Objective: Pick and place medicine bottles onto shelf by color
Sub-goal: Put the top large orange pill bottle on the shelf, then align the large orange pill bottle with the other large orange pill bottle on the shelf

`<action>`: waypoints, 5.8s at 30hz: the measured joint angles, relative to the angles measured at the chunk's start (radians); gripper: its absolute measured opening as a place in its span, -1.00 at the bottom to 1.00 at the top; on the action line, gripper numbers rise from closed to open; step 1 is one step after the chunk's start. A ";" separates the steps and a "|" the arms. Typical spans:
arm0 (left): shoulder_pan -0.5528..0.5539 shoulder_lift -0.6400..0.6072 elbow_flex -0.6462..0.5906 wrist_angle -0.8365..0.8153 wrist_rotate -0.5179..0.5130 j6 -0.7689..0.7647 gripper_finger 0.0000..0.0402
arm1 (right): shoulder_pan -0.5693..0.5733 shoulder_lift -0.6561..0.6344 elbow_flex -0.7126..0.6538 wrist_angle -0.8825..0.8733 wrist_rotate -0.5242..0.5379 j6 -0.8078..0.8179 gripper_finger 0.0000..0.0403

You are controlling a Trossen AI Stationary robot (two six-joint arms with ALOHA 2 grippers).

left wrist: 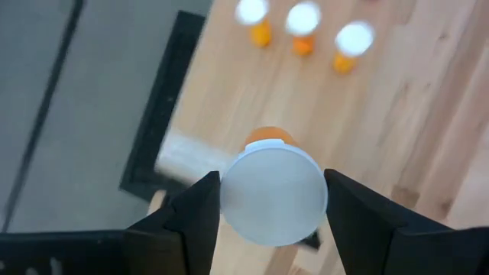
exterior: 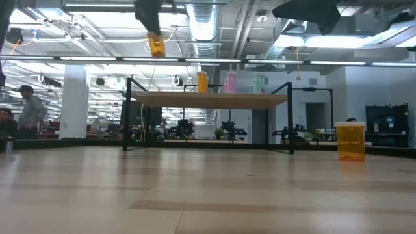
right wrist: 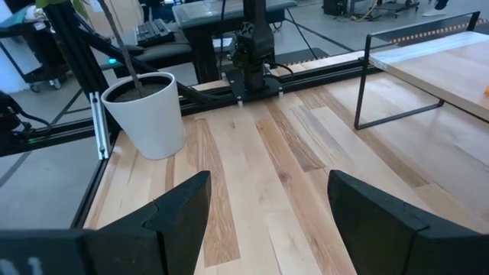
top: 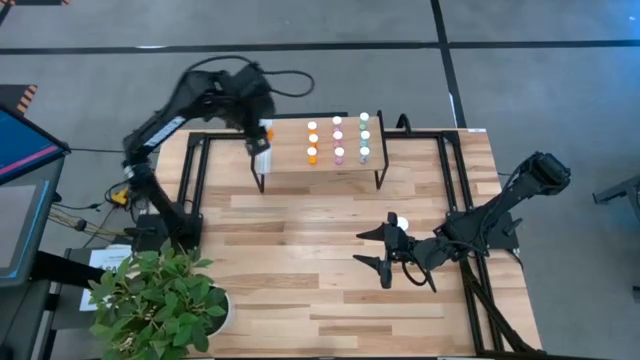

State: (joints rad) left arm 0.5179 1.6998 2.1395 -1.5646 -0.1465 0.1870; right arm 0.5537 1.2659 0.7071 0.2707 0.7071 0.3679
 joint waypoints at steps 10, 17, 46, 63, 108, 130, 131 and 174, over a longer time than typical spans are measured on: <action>0.023 0.220 0.216 0.014 0.038 0.018 -0.07 | 0.000 0.000 0.000 -0.002 0.000 -0.007 0.41; 0.081 0.302 0.194 0.029 0.053 -0.011 -0.07 | 0.000 0.000 0.000 0.003 0.000 -0.008 0.41; 0.153 0.364 0.179 -0.005 0.081 -0.036 -0.07 | 0.010 0.000 0.000 0.002 -0.002 0.002 0.41; 0.162 0.359 0.106 0.016 0.078 -0.016 -0.07 | 0.024 0.000 0.000 -0.001 -0.003 0.009 0.41; 0.171 0.257 0.097 0.057 0.027 -0.035 0.24 | 0.021 0.000 0.000 0.000 -0.002 -0.013 0.41; -0.175 -0.263 0.077 0.218 -0.011 -0.086 0.25 | 0.256 -0.149 0.000 -0.200 0.353 0.045 0.41; -0.197 -0.286 0.053 0.235 -0.012 -0.088 0.25 | 0.274 -0.158 0.000 -0.211 0.351 0.063 0.41; -0.736 -0.851 -1.326 1.579 -0.103 -0.034 0.25 | 0.267 -0.099 -0.166 -1.003 0.099 1.272 0.41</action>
State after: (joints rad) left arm -0.2179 0.8492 0.8138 0.0149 -0.2499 0.1526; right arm 0.8204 1.1669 0.5409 -0.7323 0.8057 1.6395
